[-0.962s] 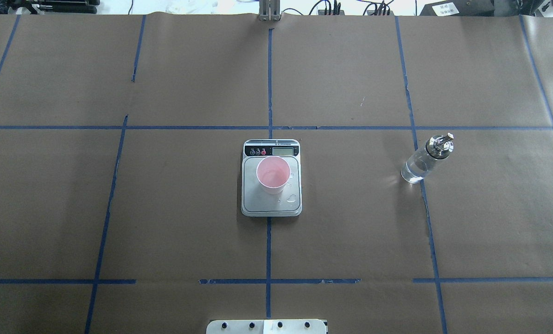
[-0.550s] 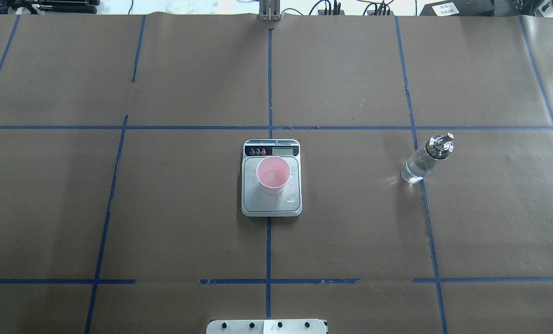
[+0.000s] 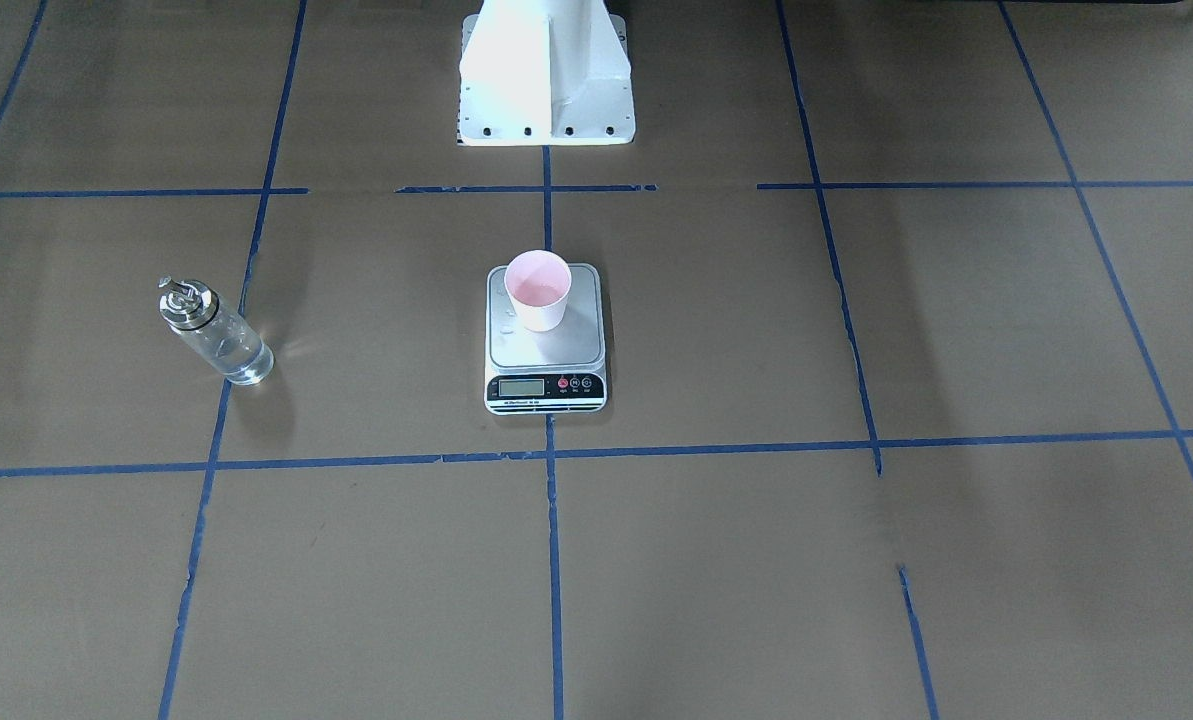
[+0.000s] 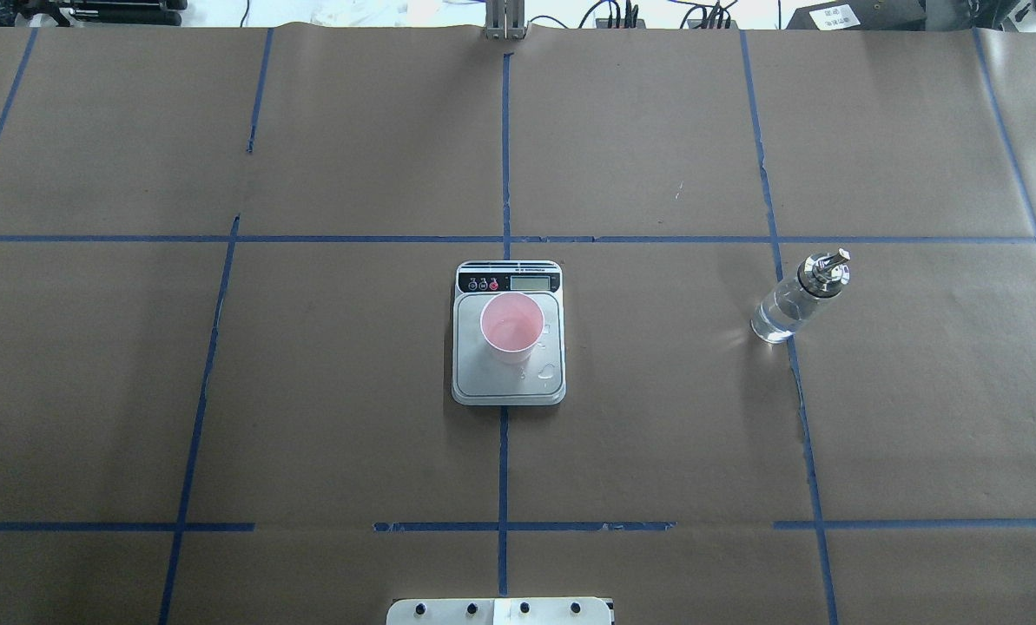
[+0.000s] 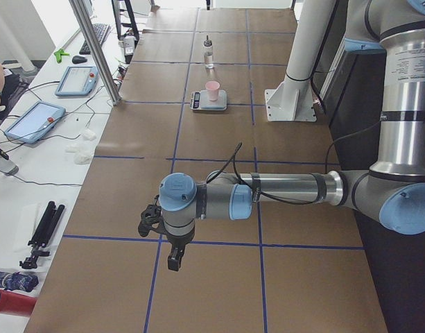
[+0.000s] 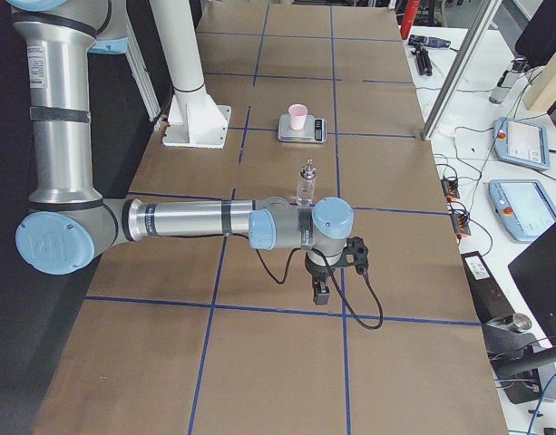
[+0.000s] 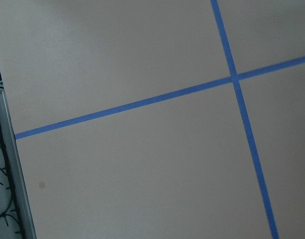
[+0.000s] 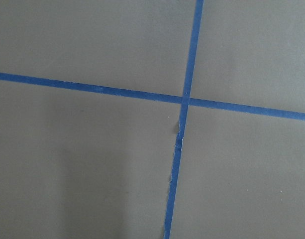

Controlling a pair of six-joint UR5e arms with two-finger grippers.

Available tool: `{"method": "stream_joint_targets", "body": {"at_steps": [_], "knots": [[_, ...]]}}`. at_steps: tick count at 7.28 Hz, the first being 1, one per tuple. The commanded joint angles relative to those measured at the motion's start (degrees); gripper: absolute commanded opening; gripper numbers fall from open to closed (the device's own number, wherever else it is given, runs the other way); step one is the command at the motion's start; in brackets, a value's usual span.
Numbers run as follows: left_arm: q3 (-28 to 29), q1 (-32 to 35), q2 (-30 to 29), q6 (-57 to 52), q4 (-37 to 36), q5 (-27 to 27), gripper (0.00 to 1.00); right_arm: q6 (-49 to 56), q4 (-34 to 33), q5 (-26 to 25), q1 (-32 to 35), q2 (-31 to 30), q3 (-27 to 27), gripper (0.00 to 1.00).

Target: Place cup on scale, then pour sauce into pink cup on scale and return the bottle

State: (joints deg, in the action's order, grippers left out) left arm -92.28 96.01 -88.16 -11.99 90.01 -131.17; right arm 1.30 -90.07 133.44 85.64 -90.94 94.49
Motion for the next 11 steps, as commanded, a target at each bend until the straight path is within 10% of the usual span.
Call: {"method": "stream_joint_targets", "body": {"at_steps": [1,11], "knots": [[-0.4,-0.3,0.3,2.8,-3.6,-3.7,1.00,-0.2,0.2,0.2,0.1,-0.3,0.0,1.00],[-3.1,-3.3,0.7,2.5,-5.5,-3.3,1.00,-0.2,0.2,1.4,1.9,-1.0,-0.5,1.00]]}}
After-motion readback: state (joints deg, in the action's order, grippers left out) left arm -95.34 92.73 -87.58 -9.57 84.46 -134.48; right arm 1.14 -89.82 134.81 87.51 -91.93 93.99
